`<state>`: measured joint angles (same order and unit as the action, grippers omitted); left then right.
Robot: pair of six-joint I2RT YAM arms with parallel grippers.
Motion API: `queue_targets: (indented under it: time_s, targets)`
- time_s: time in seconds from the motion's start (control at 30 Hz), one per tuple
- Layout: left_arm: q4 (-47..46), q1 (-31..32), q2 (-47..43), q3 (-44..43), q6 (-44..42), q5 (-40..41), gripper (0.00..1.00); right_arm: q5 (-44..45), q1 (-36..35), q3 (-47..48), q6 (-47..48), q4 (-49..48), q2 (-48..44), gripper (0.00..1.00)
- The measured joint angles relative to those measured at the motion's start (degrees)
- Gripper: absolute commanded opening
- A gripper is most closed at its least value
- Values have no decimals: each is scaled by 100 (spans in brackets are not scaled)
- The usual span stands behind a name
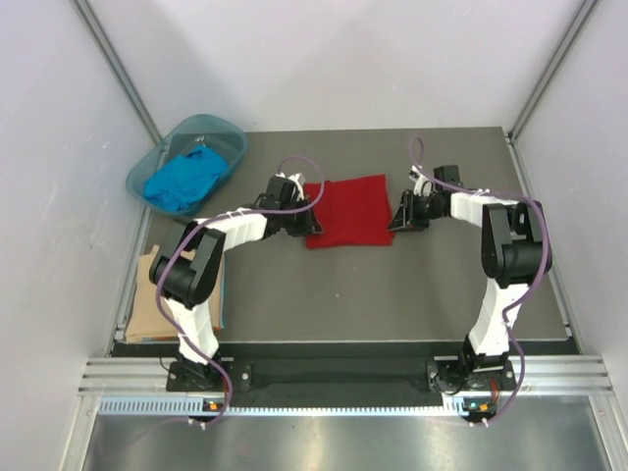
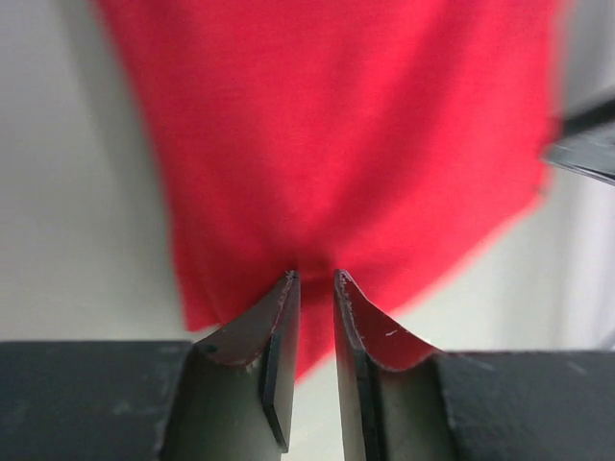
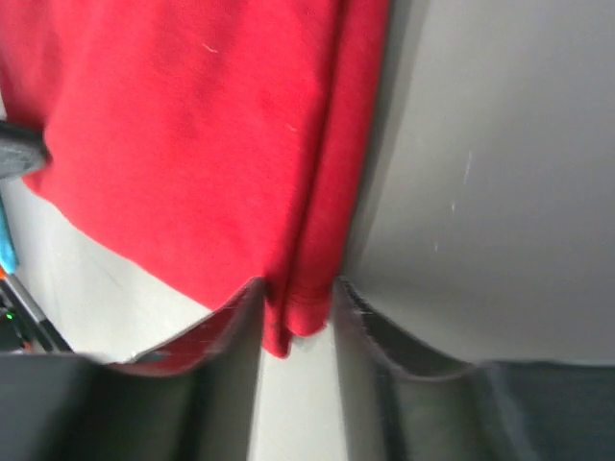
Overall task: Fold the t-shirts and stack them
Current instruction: Fold the tshirt
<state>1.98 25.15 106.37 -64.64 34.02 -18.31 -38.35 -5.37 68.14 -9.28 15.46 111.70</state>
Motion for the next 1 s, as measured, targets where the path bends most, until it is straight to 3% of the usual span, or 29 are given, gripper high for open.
queue_targets:
  time_s: [0.13, 0.2, 0.4, 0.47, 0.5, 0.67, 0.8, 0.9, 1.0]
  targets:
    - [-293, -20, 313, 133, 79, 127, 25, 26, -4, -177, 7, -11, 15, 4]
    - [-389, -15, 319, 136, 81, 188, 24, 61, -4, -177, 13, -7, 17, 0]
    - [-426, -2, 315, 131, 98, 240, 29, 111, -4, -177, 7, 4, 17, 1]
    - [-273, 9, 273, 79, 81, 304, 30, 125, -4, -175, 4, 22, 9, 8]
    - [-153, 9, 251, 20, 72, 348, 31, 142, -4, -173, -2, 44, -2, 19]
    - [544, 0, -81, -293, 17, 680, 32, 391, -13, -162, -85, 369, -234, 28]
    - [868, -20, -573, -400, -13, 710, 31, 597, -17, -107, -201, 787, -549, 22]
    - [791, -20, -809, -389, 39, 494, 30, 599, -66, 33, -411, 887, -721, 0]
    - [533, -20, -833, -181, 131, 267, 28, 461, -273, 61, -708, 737, -861, 0]
